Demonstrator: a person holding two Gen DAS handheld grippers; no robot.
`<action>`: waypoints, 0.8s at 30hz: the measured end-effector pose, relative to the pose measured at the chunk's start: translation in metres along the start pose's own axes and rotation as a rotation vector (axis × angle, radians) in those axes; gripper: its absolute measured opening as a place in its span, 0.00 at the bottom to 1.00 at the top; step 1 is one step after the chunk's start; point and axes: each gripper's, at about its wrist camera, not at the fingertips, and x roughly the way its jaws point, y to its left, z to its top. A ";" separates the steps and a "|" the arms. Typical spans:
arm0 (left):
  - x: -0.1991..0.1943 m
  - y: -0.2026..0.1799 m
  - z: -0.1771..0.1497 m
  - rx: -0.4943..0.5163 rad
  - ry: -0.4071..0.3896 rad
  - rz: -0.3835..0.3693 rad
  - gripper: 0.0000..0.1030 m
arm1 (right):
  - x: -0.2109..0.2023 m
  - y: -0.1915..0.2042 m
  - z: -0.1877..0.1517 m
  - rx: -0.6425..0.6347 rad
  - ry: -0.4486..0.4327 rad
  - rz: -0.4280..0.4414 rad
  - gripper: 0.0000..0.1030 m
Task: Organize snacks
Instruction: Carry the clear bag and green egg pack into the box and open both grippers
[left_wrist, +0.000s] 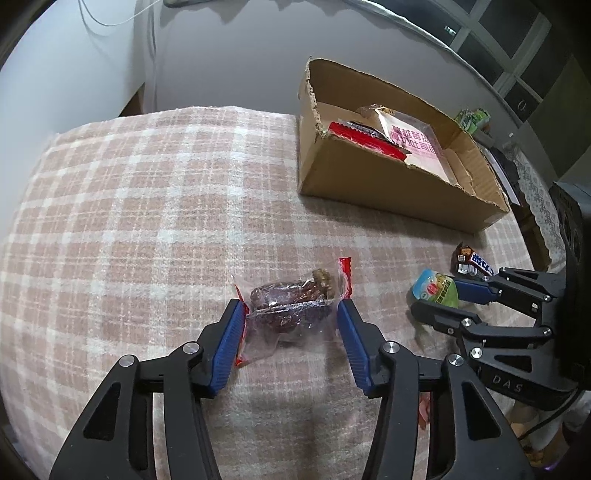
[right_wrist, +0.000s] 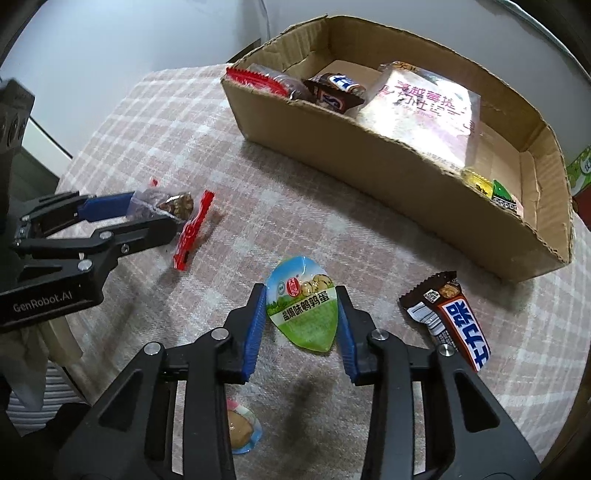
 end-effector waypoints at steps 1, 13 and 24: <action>-0.001 0.000 -0.001 -0.002 0.001 0.000 0.49 | -0.001 -0.001 -0.001 0.004 -0.003 -0.002 0.35; -0.024 0.009 -0.006 -0.061 -0.025 -0.008 0.49 | -0.019 -0.018 -0.006 0.099 -0.042 0.025 0.34; -0.061 -0.016 0.034 -0.002 -0.128 -0.017 0.49 | -0.080 -0.050 0.006 0.150 -0.160 0.017 0.34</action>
